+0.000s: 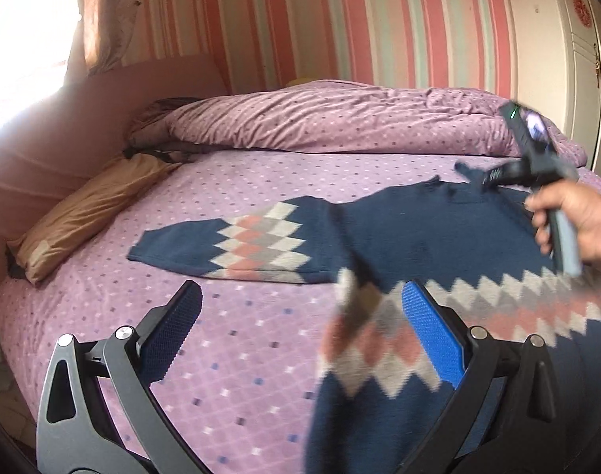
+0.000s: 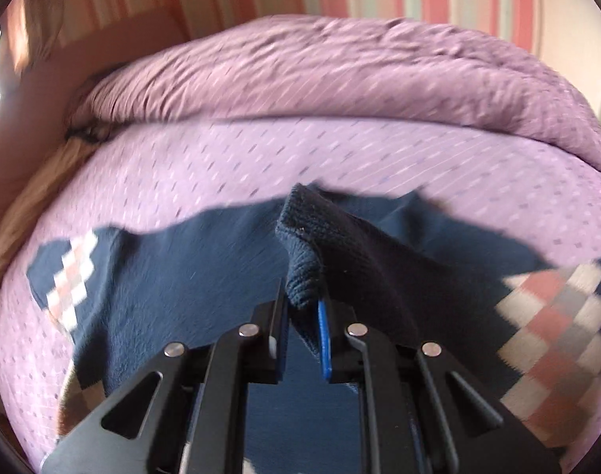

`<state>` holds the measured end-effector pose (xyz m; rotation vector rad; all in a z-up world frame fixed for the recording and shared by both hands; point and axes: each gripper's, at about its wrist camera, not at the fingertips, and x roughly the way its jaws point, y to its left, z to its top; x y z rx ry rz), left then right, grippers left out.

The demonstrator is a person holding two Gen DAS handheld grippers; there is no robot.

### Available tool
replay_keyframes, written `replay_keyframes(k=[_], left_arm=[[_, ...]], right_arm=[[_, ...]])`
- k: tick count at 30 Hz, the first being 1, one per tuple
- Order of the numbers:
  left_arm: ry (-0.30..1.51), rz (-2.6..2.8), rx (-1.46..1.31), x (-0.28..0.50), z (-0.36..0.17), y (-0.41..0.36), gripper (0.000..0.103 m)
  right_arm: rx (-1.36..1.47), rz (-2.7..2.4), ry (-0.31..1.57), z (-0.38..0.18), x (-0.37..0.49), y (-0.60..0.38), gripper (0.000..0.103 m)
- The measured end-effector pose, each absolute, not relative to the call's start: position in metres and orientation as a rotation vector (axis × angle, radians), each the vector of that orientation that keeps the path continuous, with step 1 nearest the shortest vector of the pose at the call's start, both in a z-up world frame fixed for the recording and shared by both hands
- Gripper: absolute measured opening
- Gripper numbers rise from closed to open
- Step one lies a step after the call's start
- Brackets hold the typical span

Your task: Fold small clothes

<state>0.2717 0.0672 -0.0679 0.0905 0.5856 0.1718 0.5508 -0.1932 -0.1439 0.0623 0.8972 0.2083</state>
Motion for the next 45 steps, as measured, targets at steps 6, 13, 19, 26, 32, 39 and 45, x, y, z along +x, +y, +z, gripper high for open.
replay_keyframes(k=[6,13,19,26,32,39,45], left_arm=[[0.614,0.213,0.074,0.267,-0.075,0.097,0.1],[0.609,0.234,0.066,0.263,-0.073,0.104,0.1],[0.608,0.229,0.078,0.265,-0.07,0.095,0.1],[0.627,0.22,0.04,0.282,-0.068,0.089,0.1],[0.645,0.191,-0.002,0.337,-0.078,0.067,0.1],[0.745,0.117,-0.029,0.439,-0.126,0.014,0.1],[0.861,0.109,-0.012,0.502,-0.177,-0.023,0.099]], right_arm=[[-0.011,0.219,0.917,-0.172,0.547,-0.144,0.013],[-0.066,0.21,0.906,-0.172,0.548,-0.136,0.013],[-0.051,0.266,0.889,-0.166,0.543,-0.114,0.013],[0.006,0.366,0.941,-0.175,0.542,-0.09,0.089],[0.01,0.315,0.755,-0.125,0.514,-0.135,0.099],[0.004,0.134,0.762,-0.119,0.497,-0.232,0.099],[0.048,0.08,0.798,-0.138,0.486,-0.29,0.099]])
